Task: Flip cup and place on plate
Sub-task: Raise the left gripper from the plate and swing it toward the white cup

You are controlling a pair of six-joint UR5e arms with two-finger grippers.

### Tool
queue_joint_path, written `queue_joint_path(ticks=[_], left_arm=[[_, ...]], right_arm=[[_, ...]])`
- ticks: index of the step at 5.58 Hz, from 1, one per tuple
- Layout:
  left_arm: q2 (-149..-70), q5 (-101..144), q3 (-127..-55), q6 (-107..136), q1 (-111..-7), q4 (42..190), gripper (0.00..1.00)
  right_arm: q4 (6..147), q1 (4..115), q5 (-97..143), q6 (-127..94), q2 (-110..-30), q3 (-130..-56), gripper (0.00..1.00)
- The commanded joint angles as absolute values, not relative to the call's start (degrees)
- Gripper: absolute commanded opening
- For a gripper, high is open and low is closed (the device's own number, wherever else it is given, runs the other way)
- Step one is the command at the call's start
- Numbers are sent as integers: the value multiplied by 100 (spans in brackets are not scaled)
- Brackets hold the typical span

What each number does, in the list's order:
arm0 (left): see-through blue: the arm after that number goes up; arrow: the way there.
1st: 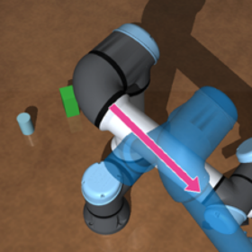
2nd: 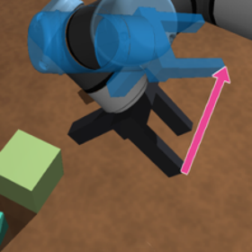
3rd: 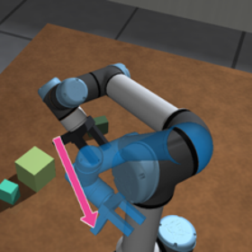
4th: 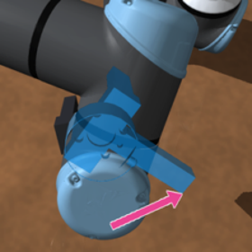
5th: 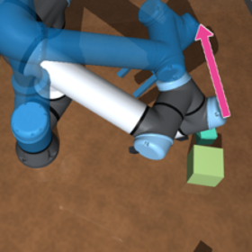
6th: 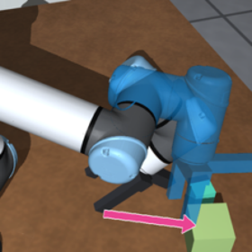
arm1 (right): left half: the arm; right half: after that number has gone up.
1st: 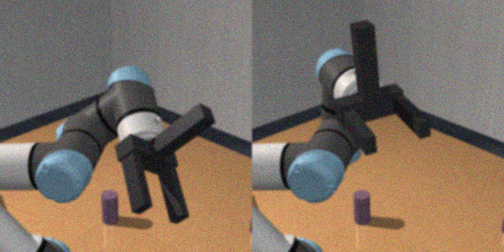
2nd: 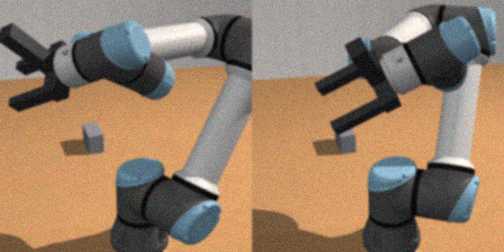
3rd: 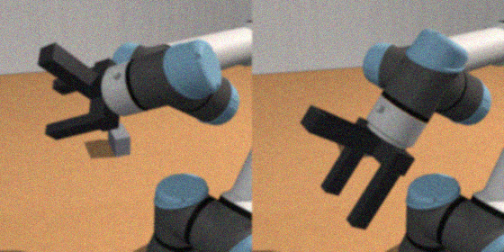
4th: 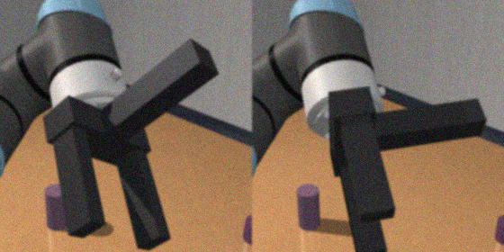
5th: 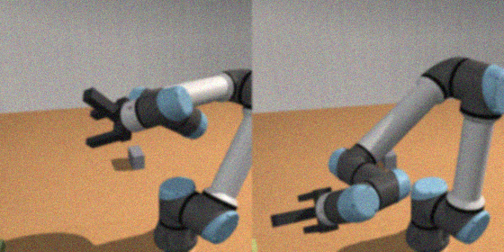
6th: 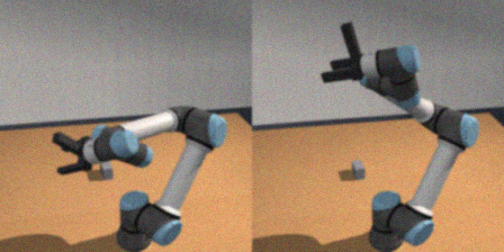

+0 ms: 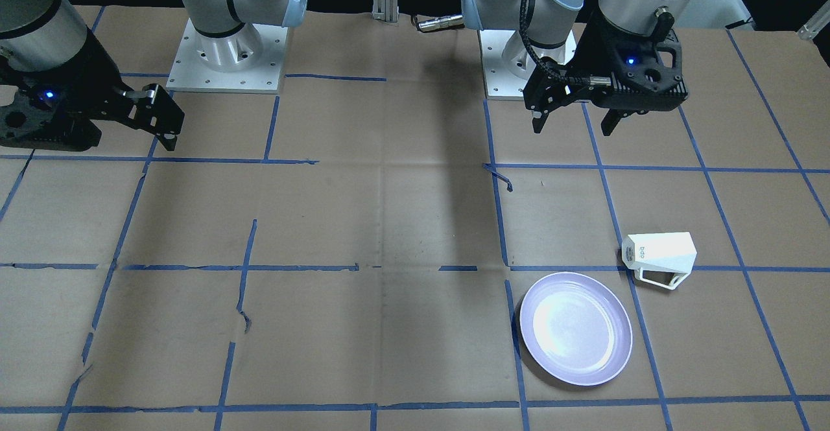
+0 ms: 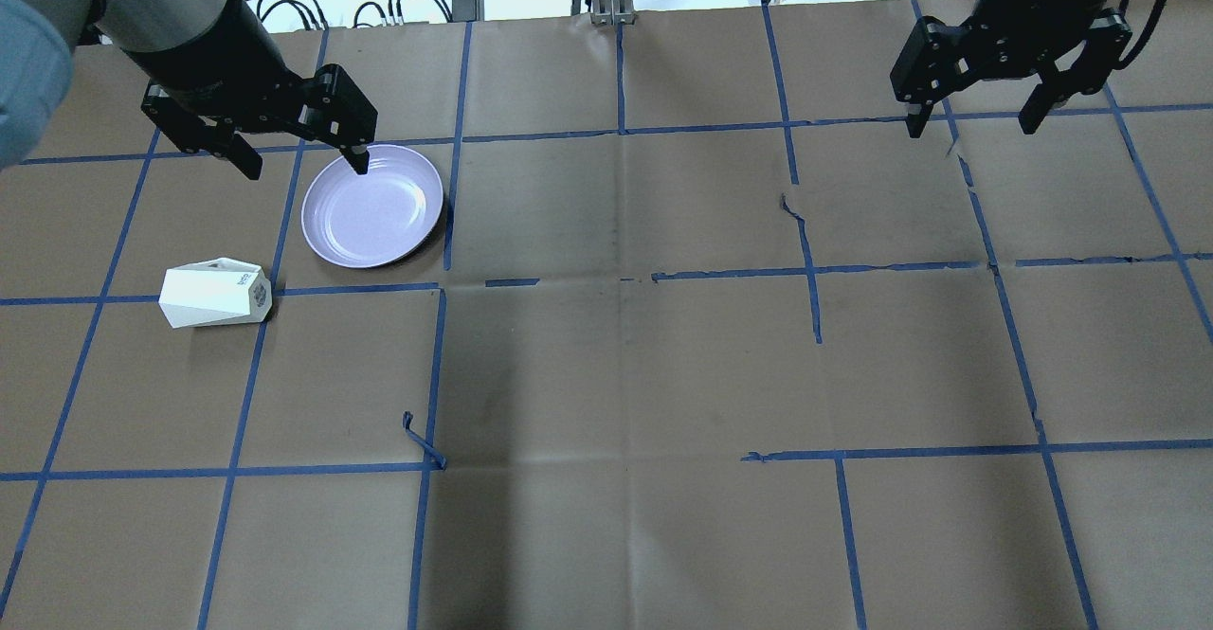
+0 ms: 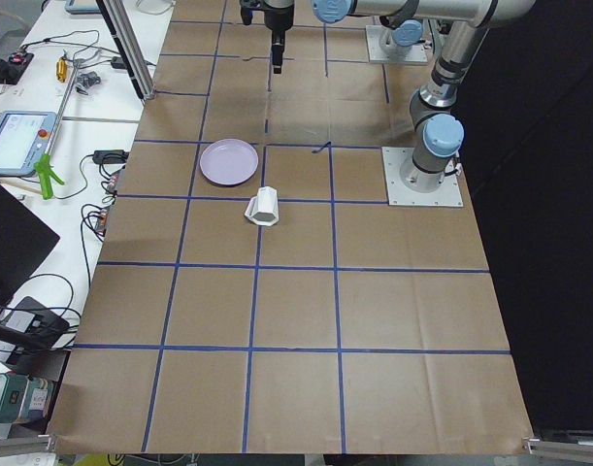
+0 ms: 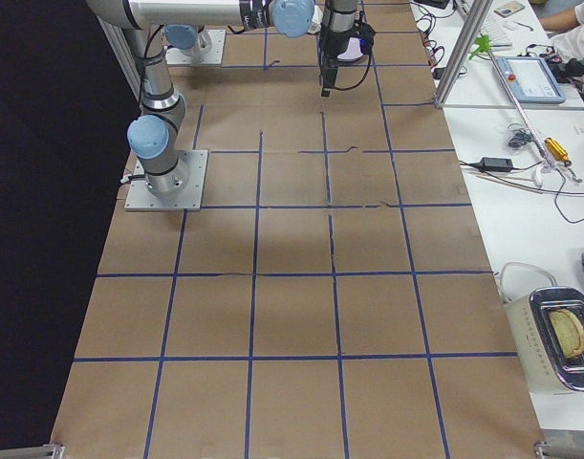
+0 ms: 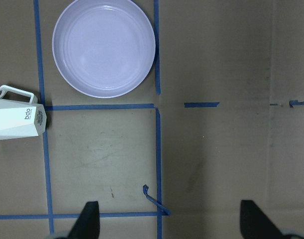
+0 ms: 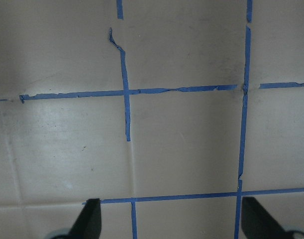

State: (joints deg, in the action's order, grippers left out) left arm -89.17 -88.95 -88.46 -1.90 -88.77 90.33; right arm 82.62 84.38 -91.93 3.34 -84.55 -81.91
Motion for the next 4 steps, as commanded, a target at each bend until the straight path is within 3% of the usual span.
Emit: queue_joint_path(ticks=[1, 4], left_arm=[[-8921, -9190, -8851, -237, -8877, 9018, 98], [-8738, -9159, -8841, -964, -8152, 9131, 98]], right_arm=[[8262, 8438, -9193, 334, -8455, -8191, 100], [8262, 8438, -9193, 334, -8455, -8191, 100]])
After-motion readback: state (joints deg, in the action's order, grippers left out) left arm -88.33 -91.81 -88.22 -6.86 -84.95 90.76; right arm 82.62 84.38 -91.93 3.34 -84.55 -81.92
